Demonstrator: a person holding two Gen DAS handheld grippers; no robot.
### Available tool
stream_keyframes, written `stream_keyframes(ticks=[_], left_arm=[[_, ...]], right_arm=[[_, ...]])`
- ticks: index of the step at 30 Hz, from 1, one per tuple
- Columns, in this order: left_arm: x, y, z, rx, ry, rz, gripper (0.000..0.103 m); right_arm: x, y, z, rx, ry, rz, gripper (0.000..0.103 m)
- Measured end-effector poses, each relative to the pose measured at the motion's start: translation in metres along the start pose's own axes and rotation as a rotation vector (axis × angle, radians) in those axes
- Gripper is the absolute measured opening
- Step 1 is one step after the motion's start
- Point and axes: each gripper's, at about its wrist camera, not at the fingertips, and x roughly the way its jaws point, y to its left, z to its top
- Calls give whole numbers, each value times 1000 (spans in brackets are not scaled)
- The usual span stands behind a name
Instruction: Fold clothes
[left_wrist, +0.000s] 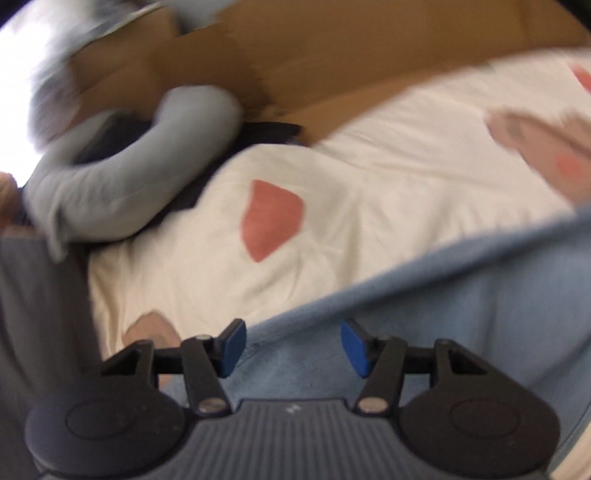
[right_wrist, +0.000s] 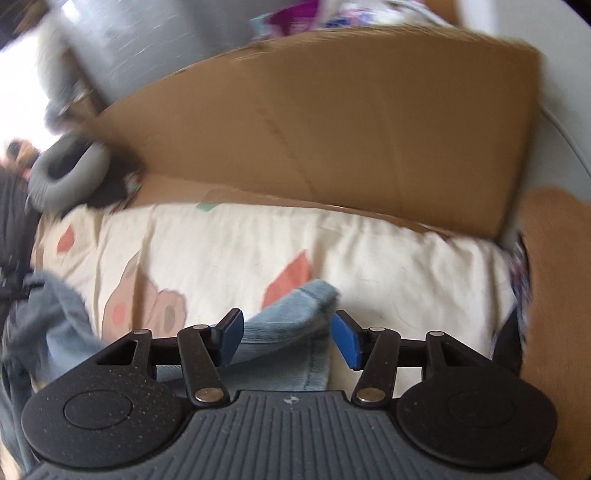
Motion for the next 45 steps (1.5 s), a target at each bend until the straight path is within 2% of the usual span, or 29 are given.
stream_keyframes(ticks=[3, 8, 10, 13, 17, 21, 23, 29, 33, 34, 35, 36, 37, 39, 45], left_arm=[[8, -3, -3, 107, 17, 2, 60], [14, -7, -3, 211, 5, 14, 60], [17, -13, -3, 267, -13, 18, 57], [22, -21, 1, 319, -23, -4, 48], [31, -33, 4, 405, -45, 18, 47], [37, -32, 8, 418, -54, 25, 41], [38, -30, 10, 412, -56, 26, 30], [38, -26, 14, 359, -72, 56, 19], [37, -23, 17, 342, -67, 56, 17], [37, -22, 17, 341, -65, 53, 16], [37, -21, 18, 334, -62, 52, 16], [37, -20, 19, 327, -59, 52, 16], [37, -17, 19, 309, -56, 52, 15], [37, -12, 20, 274, -50, 59, 12], [39, 7, 18, 169, -10, 100, 10]], right_arm=[[3, 20, 7, -114, 41, 25, 62], [11, 48, 10, -261, 100, 47, 62], [15, 56, 9, -293, 113, 49, 62], [22, 67, 6, -348, 132, 60, 62], [31, 83, 1, -465, 159, 51, 62], [37, 91, 2, -525, 180, 82, 63], [42, 95, 1, -556, 190, 78, 63], [53, 102, 0, -625, 205, 69, 62], [60, 110, -7, -704, 231, 67, 61], [62, 112, -8, -725, 237, 66, 51], [64, 115, -10, -746, 244, 64, 33], [66, 117, -11, -764, 247, 53, 22], [68, 119, -11, -781, 250, 44, 7], [67, 120, -8, -790, 237, 33, 4], [64, 119, -1, -805, 219, -7, 1]])
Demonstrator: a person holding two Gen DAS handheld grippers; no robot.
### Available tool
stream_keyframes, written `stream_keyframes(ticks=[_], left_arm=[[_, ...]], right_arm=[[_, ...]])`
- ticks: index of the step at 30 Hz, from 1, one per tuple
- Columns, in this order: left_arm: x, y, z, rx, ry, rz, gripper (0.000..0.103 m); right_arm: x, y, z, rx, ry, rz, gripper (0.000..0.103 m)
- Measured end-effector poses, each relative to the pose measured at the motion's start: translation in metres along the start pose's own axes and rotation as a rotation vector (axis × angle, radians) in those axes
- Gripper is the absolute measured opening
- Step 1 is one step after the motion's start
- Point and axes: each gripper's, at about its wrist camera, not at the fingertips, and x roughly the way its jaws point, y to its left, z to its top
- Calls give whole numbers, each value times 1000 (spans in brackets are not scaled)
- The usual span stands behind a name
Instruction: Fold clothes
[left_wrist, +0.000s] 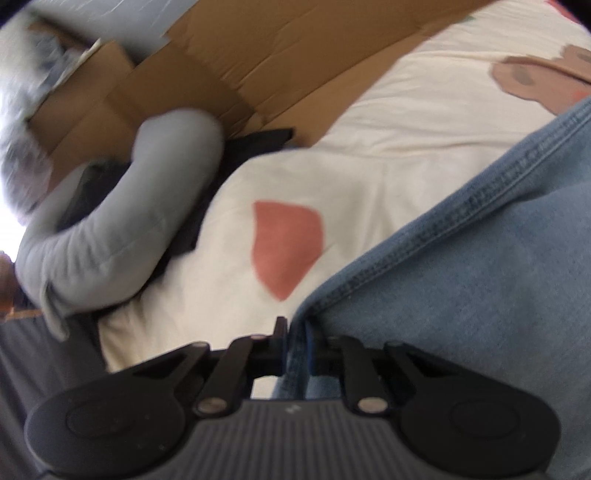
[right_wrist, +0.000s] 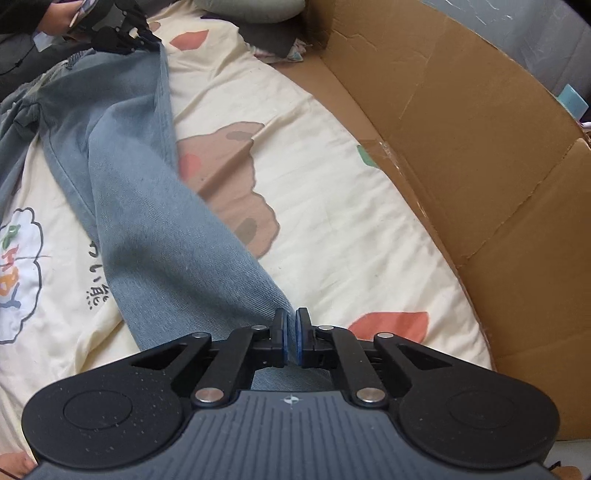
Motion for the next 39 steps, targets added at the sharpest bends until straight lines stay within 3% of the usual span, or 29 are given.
stream_keyframes(ticks=[3, 5, 7, 8, 10, 11, 15, 19, 24, 34, 39], left_arm=[[8, 7, -2, -47, 65, -2, 11], [6, 6, 1, -41, 74, 11, 17], [-4, 2, 6, -25, 34, 0, 19], [-10, -1, 9, -14, 13, -10, 27], [-20, -7, 15, 14, -26, -24, 42], [-24, -11, 18, 34, -46, -31, 45], [-29, -33, 34, 125, -89, -73, 45], [-32, -56, 49, 178, -117, -148, 48], [-32, -82, 63, 256, -139, -192, 51], [-33, -103, 84, 337, -172, -258, 51], [-44, -100, 98, 300, -210, -305, 51]], right_arm=[[7, -5, -6, 31, 28, -39, 2], [9, -12, -11, 77, 32, -57, 6], [5, -21, -17, 148, 5, -53, 9], [1, -27, -21, 185, -17, -46, 21], [-5, -38, -27, 251, -42, -68, 34], [-7, -43, -31, 279, -50, -89, 38], [-6, -71, -48, 430, -62, -170, 40], [-2, -91, -65, 553, -90, -171, 57], [8, -102, -78, 637, -128, -140, 57], [34, -96, -58, 569, -141, -92, 57], [34, -109, -57, 639, -189, -60, 57]])
